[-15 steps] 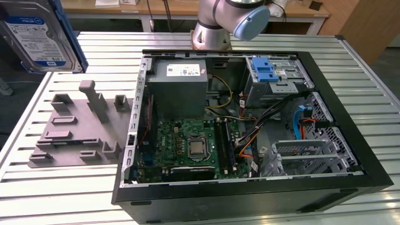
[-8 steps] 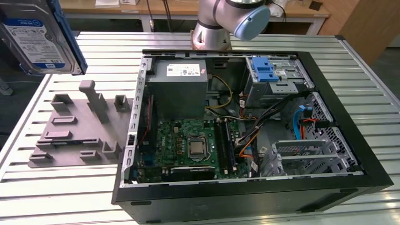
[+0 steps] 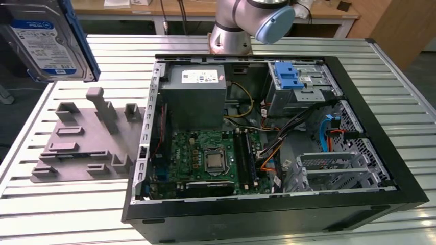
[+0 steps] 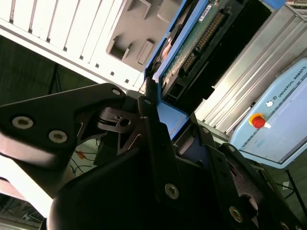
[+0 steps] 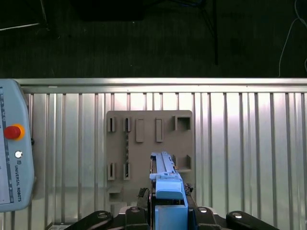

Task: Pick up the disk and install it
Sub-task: 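Pick up the disk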

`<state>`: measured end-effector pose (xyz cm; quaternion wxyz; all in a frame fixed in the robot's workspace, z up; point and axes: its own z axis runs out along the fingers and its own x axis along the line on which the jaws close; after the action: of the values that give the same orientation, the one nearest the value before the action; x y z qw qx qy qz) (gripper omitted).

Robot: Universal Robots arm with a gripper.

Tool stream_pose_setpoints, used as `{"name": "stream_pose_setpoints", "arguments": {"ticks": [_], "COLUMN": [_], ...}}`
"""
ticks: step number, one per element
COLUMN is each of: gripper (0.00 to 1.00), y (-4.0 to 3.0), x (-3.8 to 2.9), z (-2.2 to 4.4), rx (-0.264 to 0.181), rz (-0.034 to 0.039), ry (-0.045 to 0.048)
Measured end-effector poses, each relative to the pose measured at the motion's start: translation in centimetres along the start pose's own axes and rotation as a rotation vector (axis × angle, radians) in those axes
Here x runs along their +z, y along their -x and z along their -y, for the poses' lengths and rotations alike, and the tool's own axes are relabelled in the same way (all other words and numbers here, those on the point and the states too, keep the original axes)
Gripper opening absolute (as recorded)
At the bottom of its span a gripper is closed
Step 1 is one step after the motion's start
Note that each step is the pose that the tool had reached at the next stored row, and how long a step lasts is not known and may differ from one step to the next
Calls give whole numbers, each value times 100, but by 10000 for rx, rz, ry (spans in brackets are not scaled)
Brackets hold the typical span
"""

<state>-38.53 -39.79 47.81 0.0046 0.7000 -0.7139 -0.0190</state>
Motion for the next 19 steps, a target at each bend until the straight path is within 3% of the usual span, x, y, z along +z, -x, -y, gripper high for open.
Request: {"name": "stream_pose_setpoints", "arguments": {"ticks": [19], "gripper": [36], "y": [5], "x": [-8], "z": [254], "rx": [0], "rz": [0], "ry": [0]}}
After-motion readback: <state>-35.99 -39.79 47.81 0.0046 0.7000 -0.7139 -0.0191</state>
